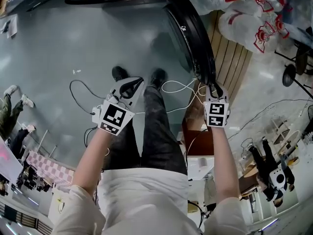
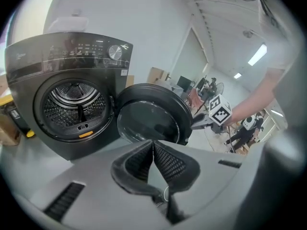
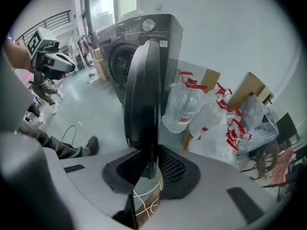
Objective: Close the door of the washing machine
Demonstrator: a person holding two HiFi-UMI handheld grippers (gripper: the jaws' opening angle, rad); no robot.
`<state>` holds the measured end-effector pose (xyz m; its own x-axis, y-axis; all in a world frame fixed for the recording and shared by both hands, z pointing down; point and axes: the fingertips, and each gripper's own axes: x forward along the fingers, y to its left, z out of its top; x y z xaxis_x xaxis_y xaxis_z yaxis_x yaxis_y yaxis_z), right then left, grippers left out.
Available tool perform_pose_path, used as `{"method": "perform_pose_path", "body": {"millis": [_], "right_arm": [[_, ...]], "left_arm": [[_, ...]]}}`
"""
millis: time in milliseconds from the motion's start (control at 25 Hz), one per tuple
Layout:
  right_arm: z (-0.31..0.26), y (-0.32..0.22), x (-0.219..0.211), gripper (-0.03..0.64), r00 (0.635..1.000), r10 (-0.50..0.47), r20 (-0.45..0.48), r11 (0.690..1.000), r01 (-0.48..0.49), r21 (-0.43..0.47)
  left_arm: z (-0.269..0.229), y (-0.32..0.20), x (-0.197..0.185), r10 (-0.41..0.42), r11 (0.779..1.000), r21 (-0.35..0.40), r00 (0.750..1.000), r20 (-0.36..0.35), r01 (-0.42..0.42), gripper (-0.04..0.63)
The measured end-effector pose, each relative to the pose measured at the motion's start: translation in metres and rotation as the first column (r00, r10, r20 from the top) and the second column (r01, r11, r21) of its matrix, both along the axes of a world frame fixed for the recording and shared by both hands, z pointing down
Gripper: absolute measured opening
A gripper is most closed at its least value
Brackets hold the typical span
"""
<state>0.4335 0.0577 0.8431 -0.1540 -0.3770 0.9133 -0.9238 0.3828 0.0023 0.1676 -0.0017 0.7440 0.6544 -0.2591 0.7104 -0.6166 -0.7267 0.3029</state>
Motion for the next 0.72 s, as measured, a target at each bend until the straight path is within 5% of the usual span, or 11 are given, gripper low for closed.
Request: {"method": "perform_pose_path", "body": {"millis": [720], "right_arm": [[0.006,0.032,-0.192,0.113,0.982,0.142,0.122,0.986,-0.130,-0.100]], "left_arm": [[0.008,-0.005,-0.157,-0.010,1.000,0.011,1.000,-0.012,0.011,0.012]]}}
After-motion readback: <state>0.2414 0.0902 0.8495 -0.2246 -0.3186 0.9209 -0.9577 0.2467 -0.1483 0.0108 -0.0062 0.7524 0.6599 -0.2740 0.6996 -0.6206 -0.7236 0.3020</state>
